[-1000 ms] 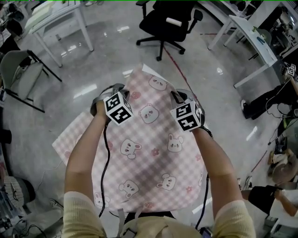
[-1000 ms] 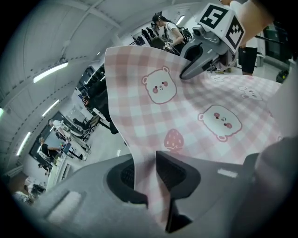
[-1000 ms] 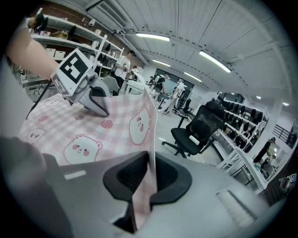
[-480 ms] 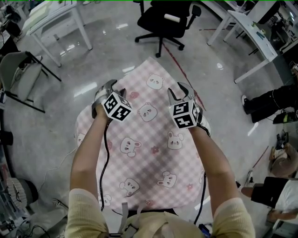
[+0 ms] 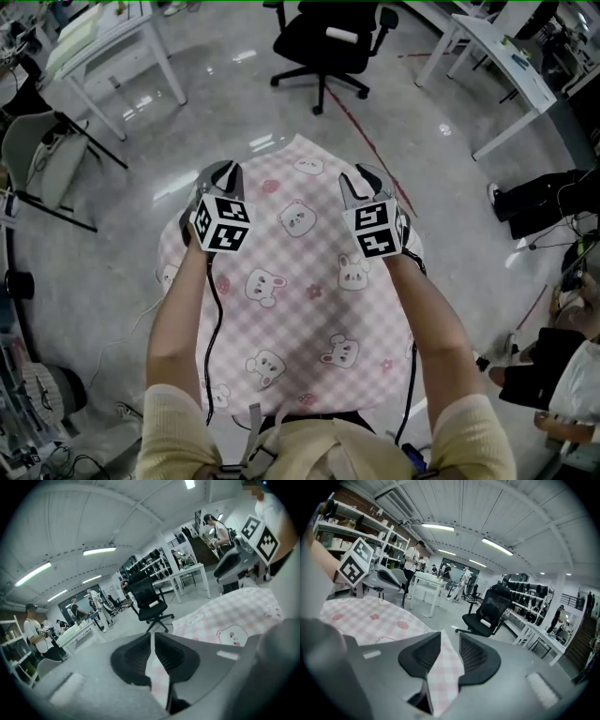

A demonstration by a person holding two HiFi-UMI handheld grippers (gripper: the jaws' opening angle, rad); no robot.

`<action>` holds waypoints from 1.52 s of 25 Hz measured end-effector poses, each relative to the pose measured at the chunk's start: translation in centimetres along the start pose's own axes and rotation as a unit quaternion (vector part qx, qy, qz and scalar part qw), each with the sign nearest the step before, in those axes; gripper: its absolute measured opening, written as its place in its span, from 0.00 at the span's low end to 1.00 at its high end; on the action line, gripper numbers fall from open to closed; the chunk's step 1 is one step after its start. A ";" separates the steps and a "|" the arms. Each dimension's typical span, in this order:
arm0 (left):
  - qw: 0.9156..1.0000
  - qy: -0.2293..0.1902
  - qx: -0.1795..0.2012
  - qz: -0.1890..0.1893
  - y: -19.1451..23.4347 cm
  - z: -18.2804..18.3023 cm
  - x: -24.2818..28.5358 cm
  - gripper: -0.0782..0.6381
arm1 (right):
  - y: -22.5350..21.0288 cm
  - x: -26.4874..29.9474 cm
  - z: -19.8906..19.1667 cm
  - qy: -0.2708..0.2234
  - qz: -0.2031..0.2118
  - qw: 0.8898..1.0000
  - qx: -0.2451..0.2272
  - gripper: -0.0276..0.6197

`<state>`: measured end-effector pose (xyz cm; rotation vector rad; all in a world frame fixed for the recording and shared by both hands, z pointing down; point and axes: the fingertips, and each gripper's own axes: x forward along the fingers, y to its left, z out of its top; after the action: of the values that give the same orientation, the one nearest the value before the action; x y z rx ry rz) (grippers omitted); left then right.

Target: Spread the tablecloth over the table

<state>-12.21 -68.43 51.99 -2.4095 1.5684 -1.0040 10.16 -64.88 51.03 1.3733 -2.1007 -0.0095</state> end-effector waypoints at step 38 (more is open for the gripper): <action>0.986 -0.075 -0.141 0.042 -9.8 7.0 -27.2 0.12 | 2.3 -24.9 0.4 -0.109 0.028 0.987 0.114 0.05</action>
<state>-7.52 -42.73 37.82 -2.4989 1.8470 -0.6049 14.74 -43.29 39.25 1.5028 -2.3828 0.1107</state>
